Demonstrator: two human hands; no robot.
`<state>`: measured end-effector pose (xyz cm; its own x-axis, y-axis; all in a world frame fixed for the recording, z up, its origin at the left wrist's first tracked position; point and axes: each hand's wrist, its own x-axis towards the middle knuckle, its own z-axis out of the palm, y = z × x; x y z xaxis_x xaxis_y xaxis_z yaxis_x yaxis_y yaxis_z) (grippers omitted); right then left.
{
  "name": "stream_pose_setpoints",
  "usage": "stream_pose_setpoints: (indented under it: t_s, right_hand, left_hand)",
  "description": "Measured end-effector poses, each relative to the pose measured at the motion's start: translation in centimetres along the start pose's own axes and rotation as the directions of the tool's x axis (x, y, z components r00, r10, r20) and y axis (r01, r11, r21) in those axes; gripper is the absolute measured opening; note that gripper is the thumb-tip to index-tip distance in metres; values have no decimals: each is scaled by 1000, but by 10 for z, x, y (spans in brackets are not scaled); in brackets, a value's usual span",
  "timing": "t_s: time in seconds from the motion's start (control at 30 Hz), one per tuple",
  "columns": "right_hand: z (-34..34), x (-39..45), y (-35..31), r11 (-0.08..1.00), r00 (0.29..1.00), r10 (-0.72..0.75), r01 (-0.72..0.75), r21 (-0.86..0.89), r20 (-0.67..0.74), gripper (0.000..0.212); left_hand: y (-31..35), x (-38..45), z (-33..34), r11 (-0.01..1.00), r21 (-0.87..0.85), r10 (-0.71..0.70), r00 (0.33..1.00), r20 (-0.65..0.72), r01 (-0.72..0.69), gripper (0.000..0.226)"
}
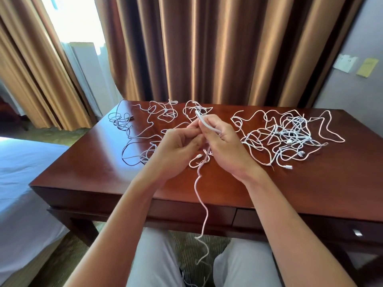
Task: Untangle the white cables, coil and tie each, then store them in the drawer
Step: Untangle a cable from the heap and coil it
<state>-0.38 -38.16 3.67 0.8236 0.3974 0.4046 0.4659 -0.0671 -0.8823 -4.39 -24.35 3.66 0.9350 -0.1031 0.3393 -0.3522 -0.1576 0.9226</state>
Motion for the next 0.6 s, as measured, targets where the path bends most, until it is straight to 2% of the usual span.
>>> stream_pose_setpoints:
  t_s: [0.07, 0.13, 0.2, 0.33, 0.43, 0.53, 0.6]
  right_hand:
    - [3, 0, -3, 998, 999, -2, 0, -59, -36, 27]
    - [4, 1, -5, 991, 997, -28, 17, -134, -78, 32]
    - [2, 1, -6, 982, 997, -51, 41, -184, -51, 35]
    - [0, 2, -15, 997, 997, -30, 34, -64, 75, 33]
    - [-3, 7, -20, 994, 999, -8, 13, -112, 42, 38]
    - [-11, 9, -21, 991, 994, 67, -56, -118, 90, 40]
    - [-13, 8, -21, 992, 984, 122, -115, -58, 127, 37]
  left_hand:
    - [-1, 0, -3, 988, 150, -16, 997, -71, 26, 23]
    - [1, 0, -6, 954, 285, -26, 976, -216, 89, 25]
    - [7, 0, -7, 953, 300, 58, 948, -314, 41, 20]
    - [19, 2, -9, 908, 368, 266, 954, -136, -201, 22]
    - [22, 5, -12, 938, 275, 243, 965, -95, -209, 18]
    - [25, 7, -14, 974, 145, 187, 977, -101, -172, 23]
    - [23, 7, -13, 962, 189, 219, 971, -95, -198, 26]
